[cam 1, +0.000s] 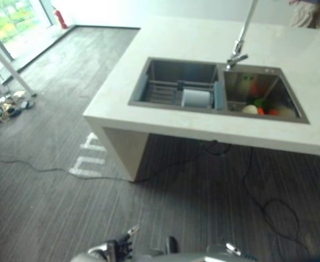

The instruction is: Place the dishes in the dishwasher.

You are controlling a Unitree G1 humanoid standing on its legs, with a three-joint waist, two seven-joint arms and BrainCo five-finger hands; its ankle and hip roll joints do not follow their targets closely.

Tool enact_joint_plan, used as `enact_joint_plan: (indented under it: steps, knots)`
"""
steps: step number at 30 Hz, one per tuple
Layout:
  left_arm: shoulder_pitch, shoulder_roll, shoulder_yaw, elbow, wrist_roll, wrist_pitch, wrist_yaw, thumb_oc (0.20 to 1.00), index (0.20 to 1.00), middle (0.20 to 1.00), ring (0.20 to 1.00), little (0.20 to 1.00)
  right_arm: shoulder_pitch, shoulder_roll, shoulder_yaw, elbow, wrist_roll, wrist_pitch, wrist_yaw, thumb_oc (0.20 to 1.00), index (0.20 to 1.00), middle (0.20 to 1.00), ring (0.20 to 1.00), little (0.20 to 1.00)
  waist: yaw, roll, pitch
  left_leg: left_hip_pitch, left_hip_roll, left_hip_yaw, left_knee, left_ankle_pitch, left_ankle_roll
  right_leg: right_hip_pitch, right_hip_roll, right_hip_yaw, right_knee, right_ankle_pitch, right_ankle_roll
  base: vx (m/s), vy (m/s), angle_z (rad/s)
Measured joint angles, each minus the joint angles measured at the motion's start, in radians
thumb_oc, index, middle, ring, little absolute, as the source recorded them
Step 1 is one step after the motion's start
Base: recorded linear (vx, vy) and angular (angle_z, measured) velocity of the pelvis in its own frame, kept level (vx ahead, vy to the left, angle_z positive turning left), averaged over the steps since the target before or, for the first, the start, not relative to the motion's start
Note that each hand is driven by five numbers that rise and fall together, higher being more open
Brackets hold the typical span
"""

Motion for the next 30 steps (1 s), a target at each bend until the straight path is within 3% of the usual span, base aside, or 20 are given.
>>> enact_joint_plan:
  steps: [2,3,4,5,6,7,10,11,12,13,14,15,17,19,22,23,25,27,29,30]
  knots:
    - [0.028,0.009,-0.004,0.001,-0.001,0.018,0.001,1.000,1.000,1.000,1.000,1.000,-0.002,0.004,0.000,-0.002,0.001,-0.010,-0.010,1.000,1.000,1.000,1.000,1.000,0.012,-0.013,-0.010,-0.001,-0.005,0.010,0.003,-0.007,0.008,-0.031,0.005,0.010,0.065,0.033,-0.002,0.03,0.052,-0.23]
    - [0.047,0.010,-0.018,0.000,-0.002,0.022,0.002,1.000,1.000,1.000,1.000,1.000,-0.006,0.003,-0.003,-0.003,0.000,-0.013,-0.014,1.000,1.000,1.000,1.000,1.000,0.029,-0.016,-0.009,0.003,-0.002,0.029,0.009,-0.010,0.007,-0.044,-0.003,-0.016,0.075,0.043,-0.011,0.07,-0.033,-0.76]
    - [0.079,0.006,-0.022,0.000,-0.013,0.034,0.011,1.000,1.000,1.000,1.000,1.000,-0.014,0.001,-0.005,-0.009,-0.001,-0.013,-0.017,1.000,1.000,1.000,1.000,1.000,0.033,-0.015,-0.008,0.019,0.011,0.073,0.008,-0.019,0.006,-0.058,-0.032,-0.102,0.076,0.041,-0.014,0.10,-0.125,-1.00]
    - [0.093,0.005,-0.021,0.001,-0.026,0.038,0.017,1.000,1.000,1.000,1.000,1.000,-0.012,0.001,-0.003,-0.021,-0.001,-0.014,-0.016,1.000,1.000,1.000,1.000,1.000,0.032,-0.015,-0.005,0.030,0.018,0.098,0.011,-0.039,-0.007,-0.066,-0.053,-0.135,0.051,0.050,-0.001,0.12,-0.185,-1.28]
    - [0.115,0.003,0.009,0.002,-0.038,0.036,0.020,1.000,1.000,1.000,1.000,1.000,-0.014,0.000,-0.001,-0.024,-0.001,-0.013,-0.015,1.000,1.000,1.000,1.000,1.000,0.039,-0.015,-0.001,0.041,0.032,0.136,0.022,-0.063,-0.025,-0.077,-0.083,-0.186,-0.068,0.065,0.011,0.13,-0.223,-1.08]
    - [0.120,0.007,0.032,0.003,-0.037,0.037,0.020,1.000,1.000,1.000,1.000,1.000,-0.010,0.001,0.006,-0.031,-0.001,-0.013,-0.012,1.000,1.000,1.000,1.000,1.000,0.032,-0.023,0.002,0.046,0.040,0.146,0.019,-0.073,-0.029,-0.076,-0.092,-0.197,-0.233,0.124,0.039,0.15,-0.265,-0.75]
    - [0.117,0.024,0.058,0.002,-0.035,0.034,0.020,1.000,1.000,1.000,1.000,1.000,0.009,0.009,0.006,-0.033,0.001,-0.012,-0.003,1.000,1.000,1.000,1.000,1.000,0.023,-0.061,0.006,0.055,0.043,0.147,0.019,-0.075,-0.046,-0.126,-0.109,-0.197,-0.361,0.217,0.075,0.13,-0.267,-0.11]
    - [0.125,0.023,0.072,0.003,-0.034,0.036,0.021,1.000,1.000,1.000,1.000,1.000,0.009,0.011,0.006,-0.032,0.003,-0.013,0.004,1.000,1.000,1.000,1.000,1.000,0.023,-0.063,0.007,0.069,0.058,0.154,0.019,-0.078,-0.058,-0.131,-0.088,-0.161,-0.332,0.236,0.052,0.12,-0.248,0.19]
    - [0.137,0.017,0.085,0.001,-0.027,0.035,0.021,1.000,1.000,1.000,1.000,1.000,0.008,0.012,0.007,-0.032,0.014,-0.014,0.009,1.000,1.000,1.000,1.000,1.000,0.027,-0.053,0.002,0.083,0.092,0.153,0.025,-0.074,-0.064,-0.132,-0.047,-0.146,-0.207,0.238,0.026,0.17,-0.306,0.37]
    - [0.137,0.016,0.083,0.000,-0.025,0.035,0.020,1.000,1.000,1.000,1.000,1.000,0.008,0.014,0.006,-0.032,0.019,-0.015,0.014,1.000,1.000,1.000,1.000,1.000,0.026,-0.054,0.000,0.087,0.106,0.137,0.025,-0.075,-0.090,-0.117,-0.029,-0.154,-0.168,0.224,0.004,0.22,-0.380,0.36]
    - [0.147,0.010,0.081,0.001,-0.025,0.038,0.024,1.000,1.000,1.000,1.000,1.000,0.009,0.017,0.006,-0.025,0.019,-0.014,0.013,1.000,1.000,1.000,1.000,1.000,0.027,-0.066,-0.005,0.106,0.117,0.134,0.024,-0.076,-0.121,-0.074,-0.008,-0.166,-0.212,0.208,-0.058,0.23,-0.385,0.18]
    - [0.163,-0.004,0.081,0.002,-0.028,0.044,0.028,1.000,1.000,1.000,1.000,1.000,0.014,0.012,0.002,-0.021,0.022,-0.022,0.015,1.000,1.000,1.000,1.000,1.000,0.019,-0.025,-0.012,0.114,0.156,0.129,0.026,-0.083,-0.135,-0.037,0.028,-0.184,-0.262,0.203,-0.069,0.16,-0.277,-0.03]
    - [0.163,-0.023,0.082,0.001,-0.038,0.048,0.038,1.000,1.000,1.000,1.000,1.000,0.028,-0.011,0.005,-0.018,0.021,-0.018,0.013,1.000,1.000,1.000,1.000,1.000,0.022,0.014,-0.022,0.113,0.210,0.106,0.082,-0.102,-0.156,0.021,0.091,-0.196,-0.316,0.204,-0.114,0.16,-0.268,-0.05]
    - [0.155,-0.027,0.084,0.003,-0.042,0.044,0.046,1.000,1.000,1.000,1.000,1.000,0.034,-0.013,0.006,-0.015,0.022,-0.014,0.010,1.000,1.000,1.000,1.000,1.000,0.022,0.018,-0.025,0.089,0.233,0.060,0.152,-0.097,-0.161,0.040,0.110,-0.206,-0.307,0.187,-0.138,0.15,-0.191,0.01]
    - [0.124,-0.015,0.091,0.002,-0.046,0.035,0.059,1.000,1.000,1.000,1.000,1.000,0.023,-0.030,0.005,-0.019,0.023,-0.012,-0.015,1.000,1.000,1.000,1.000,1.000,0.021,-0.012,-0.013,-0.043,0.238,-0.014,0.408,-0.058,-0.236,0.079,0.107,-0.208,-0.339,0.158,-0.184,0.15,0.006,0.14]
    - [0.113,-0.015,0.084,-0.001,-0.051,0.033,0.061,1.000,1.000,1.000,1.000,1.000,0.014,-0.046,0.005,0.002,0.023,-0.012,-0.018,1.000,1.000,1.000,1.000,1.000,0.022,-0.009,-0.012,-0.104,0.236,-0.018,0.448,-0.062,-0.247,0.096,0.106,-0.212,-0.373,0.167,-0.177,0.23,0.264,0.18]
    - [0.124,-0.026,0.080,-0.010,-0.085,0.036,0.061,1.000,1.000,1.000,1.000,1.000,-0.021,-0.072,0.008,0.024,0.023,-0.008,-0.025,1.000,1.000,1.000,1.000,1.000,0.026,0.014,-0.007,-0.116,0.244,-0.003,0.279,-0.055,-0.250,0.111,0.111,-0.235,-0.400,0.183,-0.157,0.26,0.314,-0.05]
    - [0.120,-0.029,0.074,0.003,-0.113,0.039,0.066,1.000,1.000,1.000,1.000,1.000,-0.028,-0.070,0.009,0.000,0.041,-0.007,-0.033,1.000,1.000,1.000,1.000,1.000,0.026,0.030,-0.007,-0.101,0.276,-0.029,0.009,0.017,-0.290,0.124,0.145,-0.238,-0.426,0.171,-0.174,0.23,0.282,-0.05]
    - [0.120,-0.039,0.088,0.001,-0.117,0.040,0.065,1.000,1.000,1.000,1.000,1.000,-0.037,-0.066,0.005,0.000,0.042,0.007,-0.037,1.000,1.000,1.000,1.000,1.000,0.033,0.040,-0.002,-0.120,0.286,-0.085,-0.008,0.058,-0.296,0.137,0.157,-0.229,-0.433,0.177,-0.164,0.29,0.455,-0.08]
    - [0.120,-0.045,0.092,0.003,-0.115,0.040,0.066,1.000,1.000,1.000,1.000,1.000,-0.028,-0.066,0.004,0.000,0.047,0.007,-0.037,1.000,1.000,1.000,1.000,1.000,0.030,0.049,-0.002,-0.109,0.281,-0.081,-0.008,0.059,-0.296,0.156,0.157,-0.229,-0.444,0.173,-0.167,0.26,0.520,-0.18]
